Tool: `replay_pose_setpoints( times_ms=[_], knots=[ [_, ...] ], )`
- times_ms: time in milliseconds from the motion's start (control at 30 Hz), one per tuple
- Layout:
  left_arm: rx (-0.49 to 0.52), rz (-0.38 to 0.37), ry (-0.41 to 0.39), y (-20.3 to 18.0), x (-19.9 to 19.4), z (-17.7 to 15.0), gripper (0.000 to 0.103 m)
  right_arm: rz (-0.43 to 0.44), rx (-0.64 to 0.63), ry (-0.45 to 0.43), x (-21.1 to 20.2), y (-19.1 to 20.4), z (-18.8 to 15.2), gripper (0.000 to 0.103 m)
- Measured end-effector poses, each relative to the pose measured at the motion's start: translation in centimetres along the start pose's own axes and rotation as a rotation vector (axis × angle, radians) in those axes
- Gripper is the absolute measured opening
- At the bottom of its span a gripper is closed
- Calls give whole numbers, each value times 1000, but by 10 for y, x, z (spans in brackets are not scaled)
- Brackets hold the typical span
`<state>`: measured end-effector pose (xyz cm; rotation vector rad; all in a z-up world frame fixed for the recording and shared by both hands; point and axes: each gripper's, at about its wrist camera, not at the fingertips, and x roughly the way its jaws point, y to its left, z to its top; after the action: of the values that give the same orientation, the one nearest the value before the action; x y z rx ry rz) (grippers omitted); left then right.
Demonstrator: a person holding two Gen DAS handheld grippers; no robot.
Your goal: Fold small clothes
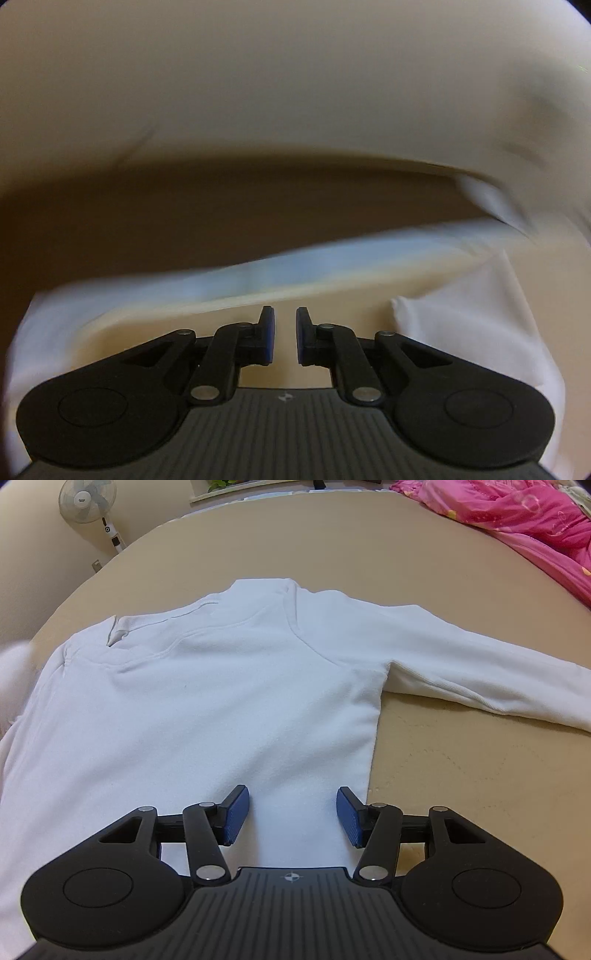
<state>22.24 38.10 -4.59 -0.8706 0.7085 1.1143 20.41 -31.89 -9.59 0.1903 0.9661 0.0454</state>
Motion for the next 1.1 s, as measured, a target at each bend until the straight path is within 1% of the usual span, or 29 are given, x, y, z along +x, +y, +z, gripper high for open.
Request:
replay_pose_setpoints(
  times_ms=[33, 67, 100, 133, 167, 233, 300, 333, 367, 433, 500, 533, 567, 600, 633, 667, 700, 733, 767, 800, 833, 867, 900, 933, 967, 1000, 1033, 1067, 1100],
  knots=[
    [-61, -49, 15, 11, 1, 5, 11, -2, 1, 0, 0, 0, -1, 55],
    [-37, -139, -7, 8, -7, 6, 14, -5, 0, -1, 0, 1, -1, 55],
    [28, -184, -34, -3, -15, 2, 20, -9, -2, -2, -1, 2, -2, 55],
    [117, -237, -61, -17, -23, -5, 41, -14, -4, -2, -1, 3, -2, 55],
    [193, -294, -64, -30, -27, -13, 55, -19, -7, -3, -1, 4, -2, 55],
    [250, -359, -14, -46, -23, -26, 55, -29, -9, -5, -1, 7, -2, 55],
    [239, -396, 60, -48, -9, -28, 54, -35, -12, -9, -1, 9, -3, 55],
    [223, -407, 93, -51, -1, -27, 53, -38, -16, -13, -1, 9, -4, 55],
    [214, -408, 104, -50, 5, -23, 53, -39, -21, -18, -1, 10, -5, 55],
    [213, -397, 95, -52, 16, -18, 53, -44, -39, -31, -1, 12, -8, 56],
    [251, -368, 62, -58, 26, -12, 53, -53, -85, -62, 1, 16, -15, 59],
    [305, -332, 26, -62, 25, -13, 53, -60, -110, -84, 2, 18, -18, 61],
    [387, -291, -23, -71, 24, -18, 55, -70, -139, -115, 2, 21, -24, 62],
    [471, -268, -69, -73, 19, -21, 56, -78, -159, -155, 2, 24, -30, 63],
    [553, -265, -111, -80, 15, -28, 62, -80, -166, -191, 1, 24, -36, 64],
    [646, -280, -159, -87, 10, -35, 71, -80, -165, -238, 1, 24, -44, 64],
    [739, -295, -203, -92, 6, -43, 73, -79, -165, -284, 1, 23, -52, 64],
    [814, -294, -229, -95, 7, -52, 74, -80, -170, -329, 1, 22, -61, 64],
    [913, -278, -241, -98, 11, -63, 72, -80, -175, -363, 0, 22, -66, 64],
    [1001, -257, -230, -100, 18, -72, 67, -74, -171, -381, -1, 19, -69, 64],
    [1055, -234, -227, -98, 24, -78, 30, -56, -154, -391, -2, 15, -70, 64],
    [1098, -193, -240, -97, 31, -80, 5, -40, -137, -395, -2, 12, -71, 65],
    [1065, -173, -275, -90, 32, -71, 4, -32, -128, -396, -1, 10, -71, 65],
    [958, -181, -318, -81, 28, -49, 4, -34, -131, -396, -1, 10, -70, 65],
    [810, -218, -338, -67, 22, -23, 4, -43, -140, -396, 0, 12, -71, 65],
    [681, -258, -331, -52, 19, 0, 4, -53, -149, -397, 0, 14, -71, 65],
    [525, -290, -302, -31, 20, 28, 4, -61, -156, -399, 0, 16, -71, 65],
    [438, -287, -280, -16, 25, 45, 4, -69, -162, -400, 0, 18, -72, 65],
    [377, -270, -262, -4, 30, 57, 4, -77, -168, -401, 1, 19, -73, 65]
  ],
)
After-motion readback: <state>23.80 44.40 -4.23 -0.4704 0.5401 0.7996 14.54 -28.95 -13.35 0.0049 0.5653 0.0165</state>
